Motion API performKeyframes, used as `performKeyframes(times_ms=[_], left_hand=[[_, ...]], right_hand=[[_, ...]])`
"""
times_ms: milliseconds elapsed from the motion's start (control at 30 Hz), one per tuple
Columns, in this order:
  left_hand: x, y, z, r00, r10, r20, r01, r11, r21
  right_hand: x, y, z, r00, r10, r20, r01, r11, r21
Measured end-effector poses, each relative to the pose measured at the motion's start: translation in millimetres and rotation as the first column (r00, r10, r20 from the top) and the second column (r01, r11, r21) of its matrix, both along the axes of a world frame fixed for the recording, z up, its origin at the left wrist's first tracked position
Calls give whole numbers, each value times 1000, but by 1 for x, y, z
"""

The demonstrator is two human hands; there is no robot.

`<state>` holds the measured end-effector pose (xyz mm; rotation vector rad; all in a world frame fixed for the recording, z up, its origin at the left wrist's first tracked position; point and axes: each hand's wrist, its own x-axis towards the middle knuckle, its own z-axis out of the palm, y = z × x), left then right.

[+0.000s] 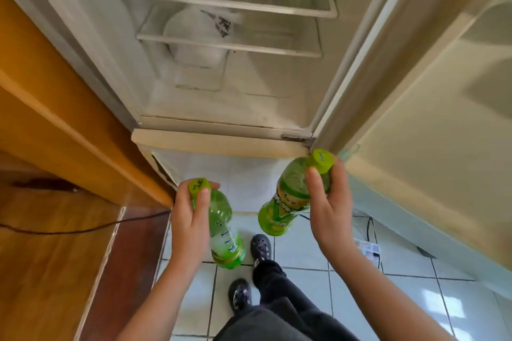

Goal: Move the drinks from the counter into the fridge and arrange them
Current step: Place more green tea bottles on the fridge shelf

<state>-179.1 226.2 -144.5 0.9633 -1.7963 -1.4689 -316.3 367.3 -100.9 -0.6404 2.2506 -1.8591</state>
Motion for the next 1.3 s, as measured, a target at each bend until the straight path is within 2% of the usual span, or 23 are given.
performKeyframes(times_ms=[200, 333, 500, 667, 833, 967, 1100, 1300], left_hand=[[-41, -46, 27, 998, 41, -57, -42, 999, -29], [-75, -79, 59, 991, 70, -116, -81, 993, -89], [-114, -113, 92, 977, 30, -213, -68, 983, -171], [-140, -139, 118, 961, -8, -277, -60, 969, -238], [-163, -164, 158, 908, -185, -376, 89, 962, -259], [-185, -180, 202, 841, -323, -433, 186, 926, -328], [-217, -198, 235, 819, -350, -454, 159, 900, -407], [-277, -216, 262, 812, -364, -457, 125, 873, -472]], right_hand=[[-47, -58, 26, 993, 108, -53, -111, 992, -55], [-79, -90, 43, 987, 122, -102, -131, 987, -90], [-112, -126, 60, 967, 149, -205, -177, 976, -123], [-132, -154, 77, 959, 149, -243, -188, 972, -144], [-145, -176, 112, 952, 100, -289, -163, 966, -200], [-158, -186, 147, 943, -38, -331, -64, 953, -295], [-176, -199, 180, 909, -187, -373, 37, 926, -375], [-207, -226, 210, 828, -302, -473, 123, 920, -372]])
